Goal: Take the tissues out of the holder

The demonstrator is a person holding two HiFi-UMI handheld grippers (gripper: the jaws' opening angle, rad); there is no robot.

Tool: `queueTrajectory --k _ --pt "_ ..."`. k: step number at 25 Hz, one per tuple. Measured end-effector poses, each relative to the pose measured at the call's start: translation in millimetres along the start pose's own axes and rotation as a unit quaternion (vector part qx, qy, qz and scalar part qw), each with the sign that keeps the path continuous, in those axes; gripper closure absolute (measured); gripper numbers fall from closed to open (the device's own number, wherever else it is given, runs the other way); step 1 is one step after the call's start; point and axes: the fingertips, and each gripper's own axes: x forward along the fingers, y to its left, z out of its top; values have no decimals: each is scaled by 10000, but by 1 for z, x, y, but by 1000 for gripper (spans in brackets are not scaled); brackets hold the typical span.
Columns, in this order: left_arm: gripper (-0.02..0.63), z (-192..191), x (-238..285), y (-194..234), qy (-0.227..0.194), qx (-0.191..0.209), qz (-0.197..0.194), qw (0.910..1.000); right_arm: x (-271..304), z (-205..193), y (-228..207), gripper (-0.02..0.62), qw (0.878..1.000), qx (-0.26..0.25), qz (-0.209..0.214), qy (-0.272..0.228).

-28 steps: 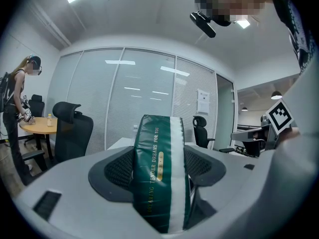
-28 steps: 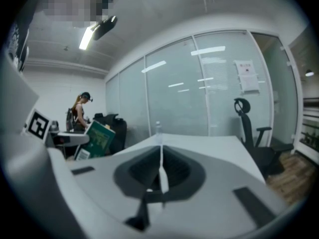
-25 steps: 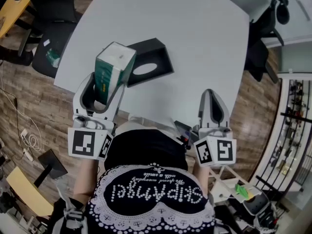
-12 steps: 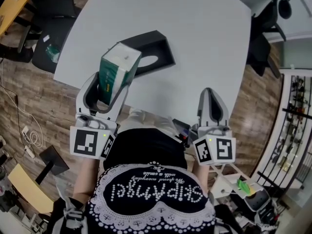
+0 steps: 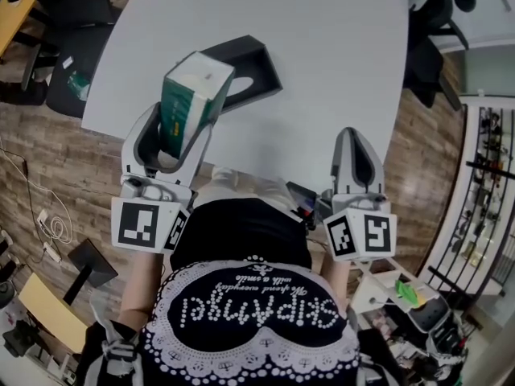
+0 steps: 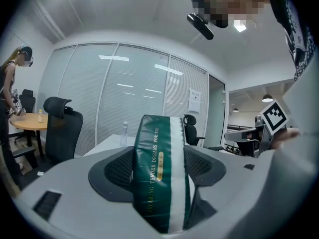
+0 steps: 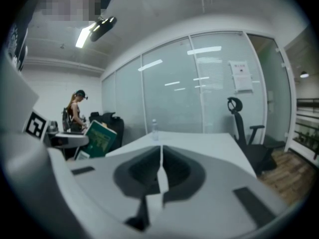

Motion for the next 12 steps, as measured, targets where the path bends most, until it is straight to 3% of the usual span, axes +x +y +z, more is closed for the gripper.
queueTrajectory --k 12 --pt "267 4 3 -1 -67 2 -40 10000 1 2 -2 560 10000 2 -29 -6"
